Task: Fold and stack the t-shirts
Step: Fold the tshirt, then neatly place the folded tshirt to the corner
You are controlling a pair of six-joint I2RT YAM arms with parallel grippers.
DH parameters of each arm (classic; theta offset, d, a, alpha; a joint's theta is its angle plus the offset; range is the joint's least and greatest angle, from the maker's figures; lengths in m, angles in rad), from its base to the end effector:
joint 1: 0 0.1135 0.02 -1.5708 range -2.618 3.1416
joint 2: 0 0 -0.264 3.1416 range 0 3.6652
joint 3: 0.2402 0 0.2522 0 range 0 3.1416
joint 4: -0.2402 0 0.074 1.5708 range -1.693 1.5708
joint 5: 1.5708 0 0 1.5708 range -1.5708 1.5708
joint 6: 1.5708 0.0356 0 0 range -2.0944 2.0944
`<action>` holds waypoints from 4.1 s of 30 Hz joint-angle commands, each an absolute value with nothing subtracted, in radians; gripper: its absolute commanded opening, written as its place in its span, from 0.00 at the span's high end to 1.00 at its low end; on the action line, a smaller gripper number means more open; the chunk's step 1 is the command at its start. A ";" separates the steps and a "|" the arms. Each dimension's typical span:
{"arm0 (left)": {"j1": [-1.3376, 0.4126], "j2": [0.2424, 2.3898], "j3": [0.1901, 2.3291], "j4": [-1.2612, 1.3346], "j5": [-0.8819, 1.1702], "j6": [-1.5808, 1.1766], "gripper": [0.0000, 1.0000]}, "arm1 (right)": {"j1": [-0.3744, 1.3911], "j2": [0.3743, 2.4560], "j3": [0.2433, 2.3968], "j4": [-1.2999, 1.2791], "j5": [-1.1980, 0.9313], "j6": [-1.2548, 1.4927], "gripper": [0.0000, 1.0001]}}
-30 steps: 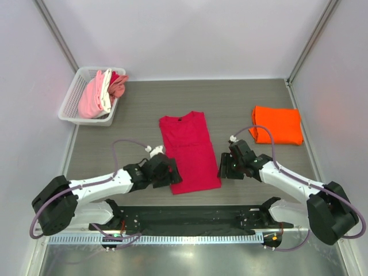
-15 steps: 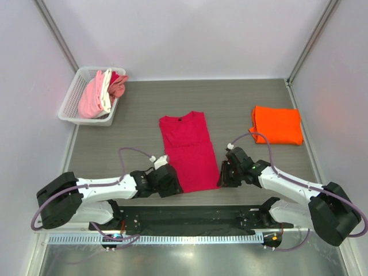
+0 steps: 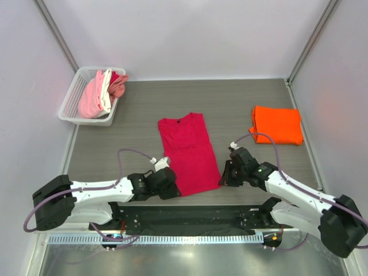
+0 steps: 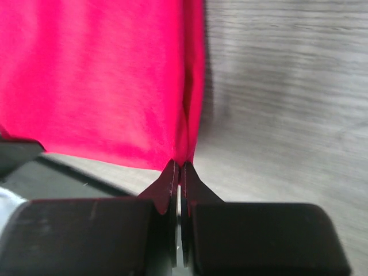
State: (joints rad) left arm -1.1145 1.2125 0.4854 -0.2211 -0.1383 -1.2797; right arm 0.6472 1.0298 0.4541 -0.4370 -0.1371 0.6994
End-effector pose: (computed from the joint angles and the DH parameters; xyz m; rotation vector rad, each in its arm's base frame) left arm 0.0987 -0.1900 0.1540 -0.2821 2.6800 -0.7389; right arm 0.1407 0.1124 0.1641 0.0175 2.7198 0.6318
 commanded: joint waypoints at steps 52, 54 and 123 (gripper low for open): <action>-0.201 1.680 1.177 -0.305 0.236 -0.805 0.02 | 0.348 2.122 1.817 -0.393 -0.261 0.414 0.12; -0.204 1.642 1.106 -0.302 0.196 -0.802 0.02 | 0.347 2.092 1.758 -0.364 -0.282 0.387 0.14; -0.885 2.683 2.457 0.143 0.065 -1.089 1.00 | -0.408 1.546 1.302 -0.538 0.044 0.497 0.99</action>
